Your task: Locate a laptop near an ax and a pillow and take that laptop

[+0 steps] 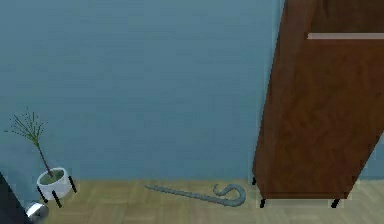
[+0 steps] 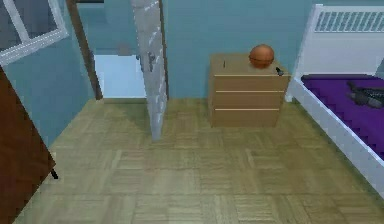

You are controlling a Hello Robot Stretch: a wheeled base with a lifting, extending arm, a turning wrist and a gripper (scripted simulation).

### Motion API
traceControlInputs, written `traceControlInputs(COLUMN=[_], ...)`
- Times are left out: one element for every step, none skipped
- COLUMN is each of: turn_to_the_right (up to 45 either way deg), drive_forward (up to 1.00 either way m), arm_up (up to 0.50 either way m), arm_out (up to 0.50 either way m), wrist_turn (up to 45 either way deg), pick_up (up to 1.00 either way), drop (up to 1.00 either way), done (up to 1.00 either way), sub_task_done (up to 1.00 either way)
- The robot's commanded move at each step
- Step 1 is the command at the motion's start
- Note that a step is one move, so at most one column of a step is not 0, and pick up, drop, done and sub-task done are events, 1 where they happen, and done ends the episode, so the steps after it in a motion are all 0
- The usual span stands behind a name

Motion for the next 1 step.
traceControlInputs(turn_to_the_right=[0.0], drive_forward=[0.3], arm_up=[0.0], arm_out=[0.0], wrist_turn=[0.0], pick_up=[0.0], drop=[0.0], done=[0.0], sub_task_done=[0.0])
